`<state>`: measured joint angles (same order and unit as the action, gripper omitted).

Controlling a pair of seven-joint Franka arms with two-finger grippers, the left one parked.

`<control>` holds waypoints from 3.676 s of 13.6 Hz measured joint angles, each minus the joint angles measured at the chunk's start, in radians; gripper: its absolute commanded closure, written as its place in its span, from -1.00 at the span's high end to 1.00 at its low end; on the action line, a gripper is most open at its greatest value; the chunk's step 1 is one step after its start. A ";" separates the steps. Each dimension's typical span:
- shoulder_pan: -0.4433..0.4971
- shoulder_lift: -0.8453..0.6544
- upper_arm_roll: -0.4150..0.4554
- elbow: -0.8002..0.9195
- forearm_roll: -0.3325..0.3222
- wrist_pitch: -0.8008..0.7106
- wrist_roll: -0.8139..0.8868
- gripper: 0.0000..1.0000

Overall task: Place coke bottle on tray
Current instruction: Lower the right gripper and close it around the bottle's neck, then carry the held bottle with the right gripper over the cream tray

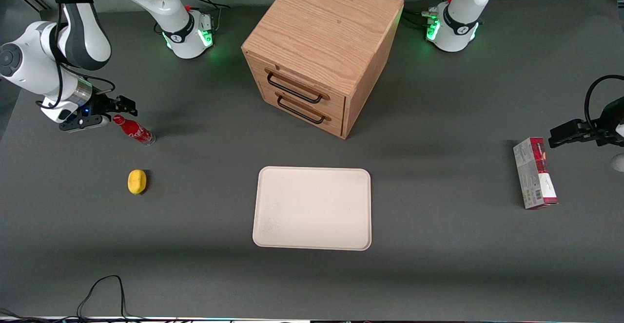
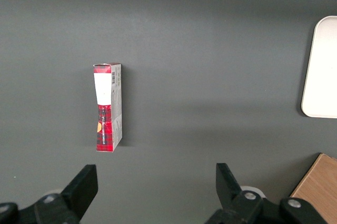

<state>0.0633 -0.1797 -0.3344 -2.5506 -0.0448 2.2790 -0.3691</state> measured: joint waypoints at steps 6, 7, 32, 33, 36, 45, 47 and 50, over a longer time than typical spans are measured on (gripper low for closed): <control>0.000 0.002 0.000 0.000 0.000 0.001 -0.006 -1.00; 0.000 0.002 0.000 0.000 0.000 0.001 -0.015 -1.00; 0.032 0.453 0.305 1.154 0.075 -0.792 0.352 -1.00; 0.033 0.502 0.350 1.203 0.075 -0.793 0.426 -1.00; 0.042 0.702 0.508 1.413 0.075 -0.791 0.667 -1.00; 0.255 1.048 0.557 1.631 -0.031 -0.527 0.843 -1.00; 0.270 1.075 0.557 1.637 -0.063 -0.506 0.851 -1.00; 0.270 1.102 0.555 1.639 -0.074 -0.460 0.859 -1.00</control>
<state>0.3329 0.9219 0.2209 -0.9117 -0.1193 1.8193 0.4901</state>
